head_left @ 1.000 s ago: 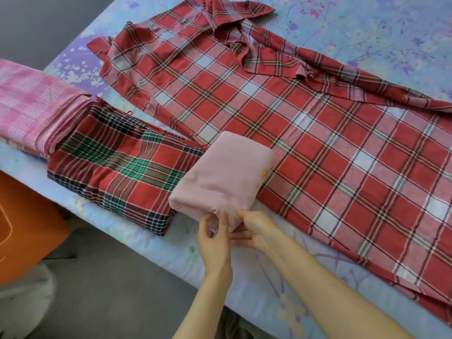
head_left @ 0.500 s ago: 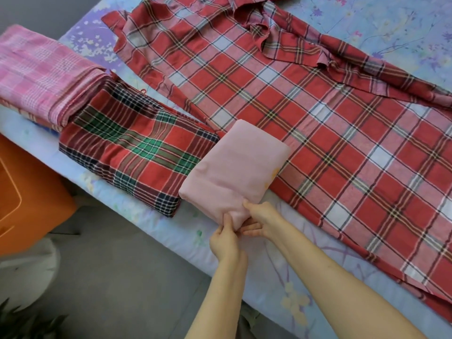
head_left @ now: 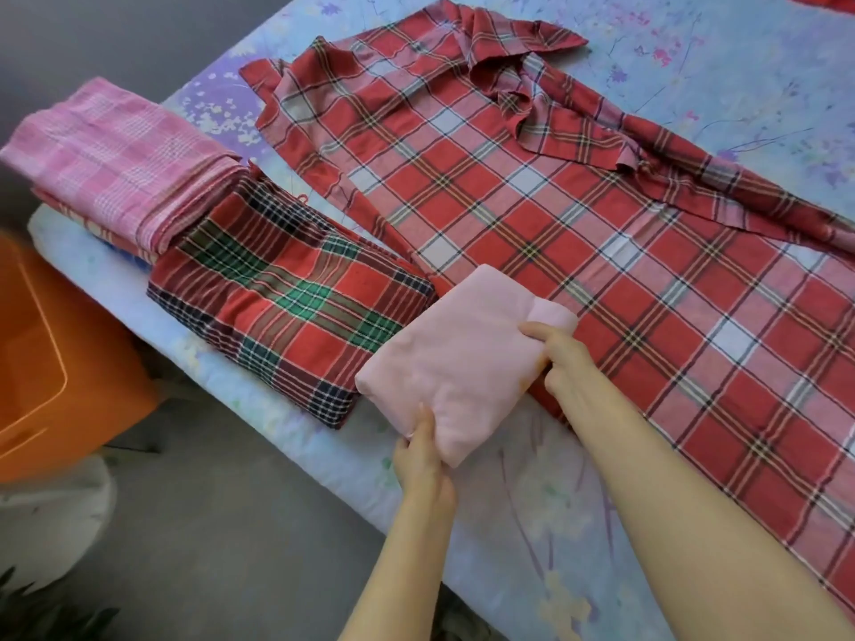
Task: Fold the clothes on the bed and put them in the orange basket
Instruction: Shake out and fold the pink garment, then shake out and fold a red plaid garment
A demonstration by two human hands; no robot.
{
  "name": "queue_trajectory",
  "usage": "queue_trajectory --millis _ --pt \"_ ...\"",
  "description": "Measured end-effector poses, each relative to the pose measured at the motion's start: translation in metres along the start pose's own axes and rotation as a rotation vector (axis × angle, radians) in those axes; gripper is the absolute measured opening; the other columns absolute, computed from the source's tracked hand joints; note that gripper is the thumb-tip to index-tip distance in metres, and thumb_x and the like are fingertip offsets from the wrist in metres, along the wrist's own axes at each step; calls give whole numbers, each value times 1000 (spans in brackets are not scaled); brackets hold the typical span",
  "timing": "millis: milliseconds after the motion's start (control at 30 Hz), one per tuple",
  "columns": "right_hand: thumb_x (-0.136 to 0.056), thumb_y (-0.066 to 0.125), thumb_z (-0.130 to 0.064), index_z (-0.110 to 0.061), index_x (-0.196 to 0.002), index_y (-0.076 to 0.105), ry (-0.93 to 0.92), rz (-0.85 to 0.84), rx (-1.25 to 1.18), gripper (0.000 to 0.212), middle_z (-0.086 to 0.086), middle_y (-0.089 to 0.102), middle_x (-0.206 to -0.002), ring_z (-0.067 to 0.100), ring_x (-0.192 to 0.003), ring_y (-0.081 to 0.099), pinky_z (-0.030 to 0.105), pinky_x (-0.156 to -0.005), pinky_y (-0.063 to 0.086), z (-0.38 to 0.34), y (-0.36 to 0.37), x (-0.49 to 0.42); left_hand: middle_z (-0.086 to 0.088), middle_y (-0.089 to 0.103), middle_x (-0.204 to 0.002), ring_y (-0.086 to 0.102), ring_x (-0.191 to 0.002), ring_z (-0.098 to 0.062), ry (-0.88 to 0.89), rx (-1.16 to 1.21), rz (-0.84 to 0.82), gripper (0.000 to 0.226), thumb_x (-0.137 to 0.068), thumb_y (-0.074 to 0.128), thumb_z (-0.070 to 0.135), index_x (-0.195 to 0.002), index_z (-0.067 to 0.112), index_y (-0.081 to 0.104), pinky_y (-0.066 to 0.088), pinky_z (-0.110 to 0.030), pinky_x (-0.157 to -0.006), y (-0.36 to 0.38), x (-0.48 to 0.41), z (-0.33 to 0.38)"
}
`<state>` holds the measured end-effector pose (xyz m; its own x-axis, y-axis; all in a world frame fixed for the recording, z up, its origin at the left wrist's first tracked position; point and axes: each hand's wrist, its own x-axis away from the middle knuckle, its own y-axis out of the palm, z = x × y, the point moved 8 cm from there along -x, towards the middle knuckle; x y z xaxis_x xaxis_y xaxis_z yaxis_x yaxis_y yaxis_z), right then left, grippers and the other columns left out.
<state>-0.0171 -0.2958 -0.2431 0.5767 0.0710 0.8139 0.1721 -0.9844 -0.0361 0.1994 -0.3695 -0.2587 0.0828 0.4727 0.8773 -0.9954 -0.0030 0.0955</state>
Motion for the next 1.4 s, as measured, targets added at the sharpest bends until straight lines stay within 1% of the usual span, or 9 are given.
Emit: queue_trajectory --millis 200,400,567,767,933,1033,1133,1267,1400 --pt "-79 67 -7 -8 -79 63 15 -43 -86 4 4 62 -47 21 -48 61 35 -56 52 -19 -38 57 -3 66 -113 64 -100 -22 156 -141 -264 38 -84 67 16 -120 13 54 53 -41 -85 13 45 61" --pt "-82 48 5 -5 -64 66 -59 -264 -219 28 6 65 -52 21 -39 59 23 -34 47 -68 5 109 -13 66 -98 64 -80 -29 144 -180 -295 22 -84 59 0 -106 3 60 55 -36 -61 19 65 146" --pt "-49 53 3 9 -89 62 -74 -400 26 41 19 66 -84 36 -72 63 47 -75 54 -74 83 144 -10 66 -93 62 -78 -26 265 -227 -197 24 -85 58 1 -108 5 61 52 -33 -59 -12 63 244" --pt "-37 55 7 2 -100 62 -199 -494 215 63 16 69 -92 35 -84 64 39 -68 55 -63 243 167 -2 56 -82 53 -74 -18 485 -399 -59 24 -91 57 34 -88 10 56 41 -35 -77 -53 33 408" --pt "-36 57 8 2 -112 56 -143 -466 173 75 20 67 -105 36 -93 63 40 -72 54 -46 386 172 -2 51 -70 48 -72 -20 812 -774 28 48 -95 43 47 -65 10 51 36 -27 -58 -47 -18 577" --pt "-57 57 19 -3 -113 55 -122 -402 87 60 15 65 -101 28 -83 61 30 -63 52 -50 452 167 -11 55 -78 51 -75 -22 921 -865 -28 63 -93 45 51 -85 -10 58 39 -33 -61 -24 -59 662" --pt "-65 54 22 -8 -114 49 -122 -284 23 58 14 61 -106 24 -86 59 30 -66 51 -41 501 148 -13 60 -105 57 -99 -30 959 -1137 36 51 -94 43 48 -119 4 54 41 -39 -78 2 -107 709" --pt "-73 63 4 1 -130 38 -65 -98 234 63 19 52 -126 31 -111 54 37 -83 51 -2 525 125 -14 7 -156 6 -141 -40 1035 -1973 123 59 -97 35 44 -148 39 6 28 -58 -105 37 -155 660" --pt "-69 63 -9 -6 -109 50 -80 -122 528 42 14 59 -105 31 -95 59 34 -68 52 -10 520 115 -12 -11 -157 -14 -141 -42 911 -2120 110 49 -100 18 42 -147 40 9 4 -68 -106 41 -167 612"
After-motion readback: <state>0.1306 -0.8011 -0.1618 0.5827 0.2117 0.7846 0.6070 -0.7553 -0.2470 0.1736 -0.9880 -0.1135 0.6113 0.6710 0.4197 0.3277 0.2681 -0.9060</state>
